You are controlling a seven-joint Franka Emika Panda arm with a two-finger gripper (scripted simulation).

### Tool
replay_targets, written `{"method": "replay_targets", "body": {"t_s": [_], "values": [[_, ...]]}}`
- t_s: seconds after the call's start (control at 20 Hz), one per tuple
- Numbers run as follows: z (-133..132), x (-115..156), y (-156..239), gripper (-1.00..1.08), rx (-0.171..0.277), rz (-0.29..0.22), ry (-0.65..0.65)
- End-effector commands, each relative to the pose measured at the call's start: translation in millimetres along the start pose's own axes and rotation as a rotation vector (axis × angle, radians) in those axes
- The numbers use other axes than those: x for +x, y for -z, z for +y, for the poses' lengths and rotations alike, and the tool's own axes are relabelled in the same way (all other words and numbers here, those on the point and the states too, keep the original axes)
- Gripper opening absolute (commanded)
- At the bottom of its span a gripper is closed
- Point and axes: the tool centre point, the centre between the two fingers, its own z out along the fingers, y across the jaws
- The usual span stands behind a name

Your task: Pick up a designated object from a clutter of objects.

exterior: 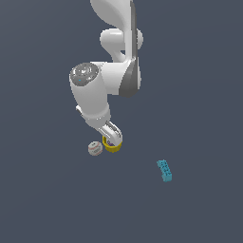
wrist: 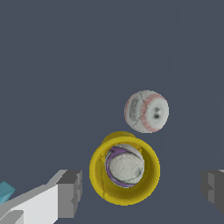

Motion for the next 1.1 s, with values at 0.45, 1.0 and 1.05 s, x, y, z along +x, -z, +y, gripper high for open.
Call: {"method": "replay_targets", "body": {"t_s": [0.45, 1.0, 1.05], "values": [[28, 34, -51, 1.00, 0.010, 0.041, -0.357], [37, 43, -64, 1.00, 0.011, 0.056, -0.450], [37, 43, -64, 1.00, 0.011, 0.056, -0.450]]}}
